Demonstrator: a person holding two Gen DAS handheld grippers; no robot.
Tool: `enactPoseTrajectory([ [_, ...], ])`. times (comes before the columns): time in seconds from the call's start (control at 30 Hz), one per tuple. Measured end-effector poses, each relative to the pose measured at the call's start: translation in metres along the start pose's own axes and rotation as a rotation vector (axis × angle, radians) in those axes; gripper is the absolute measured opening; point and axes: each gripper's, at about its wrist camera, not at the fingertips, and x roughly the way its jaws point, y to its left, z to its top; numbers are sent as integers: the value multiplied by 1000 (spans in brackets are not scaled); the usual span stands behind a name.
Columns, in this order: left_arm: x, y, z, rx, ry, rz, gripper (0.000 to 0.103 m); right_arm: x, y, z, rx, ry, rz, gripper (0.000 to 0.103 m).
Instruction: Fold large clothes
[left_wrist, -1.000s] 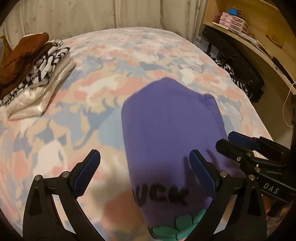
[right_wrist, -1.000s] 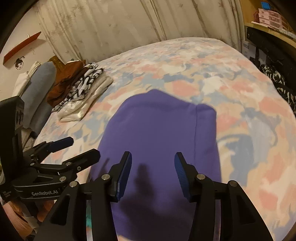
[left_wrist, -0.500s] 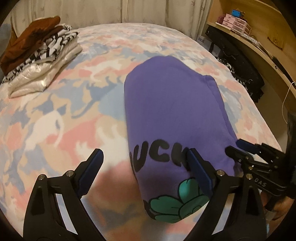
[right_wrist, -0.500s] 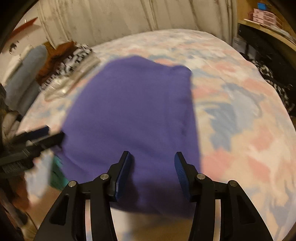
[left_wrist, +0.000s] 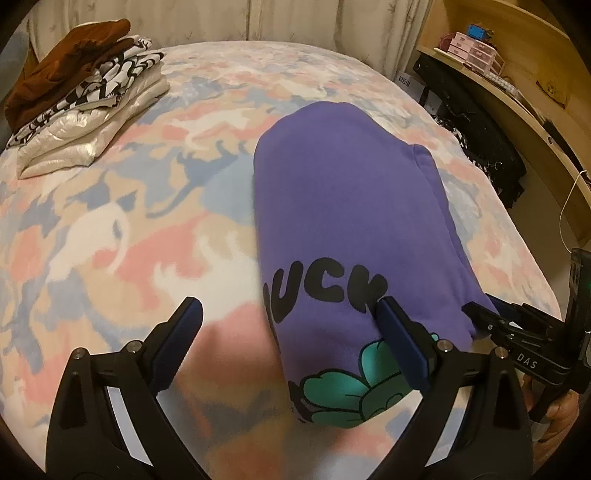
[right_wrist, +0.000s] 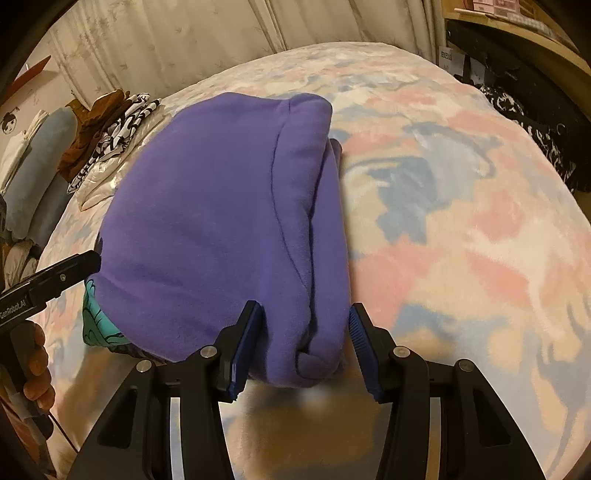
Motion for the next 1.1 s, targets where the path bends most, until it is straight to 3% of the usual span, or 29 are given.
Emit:
enactPoseTrajectory([
  [0.17, -3, 8, 4, -48, 35, -8, 94, -15, 3, 4, 16, -2, 25, 55],
  [0.23, -7, 6, 4, -35, 31, -11, 94, -22, 2, 7, 27, -14, 37, 69],
  [0.3, -11, 5, 4, -28, 25, -11, 94, -31, 1, 10, 34, -28, 54, 74],
  [0.4, -15, 7, 7, -43, 41, -59, 94, -44, 1, 16, 42, -33, 84, 77],
  [0.53, -13, 14, 13, -84, 72, -125, 94, -57, 2, 24, 45, -28, 134, 92],
  [0.73, 12, 25, 18, -147, 172, -220, 94, -50, -7, 46, 62, 5, 207, 94],
  [0.83, 27, 27, 18, -146, 210, -237, 94, -33, -15, 56, 86, 41, 244, 94],
  [0.97, 44, 31, 20, -170, 245, -296, 102, -2, -25, 64, 117, 90, 299, 94],
  [1.1, 59, 36, 20, -188, 279, -373, 103, 27, -30, 68, 142, 129, 351, 94],
])
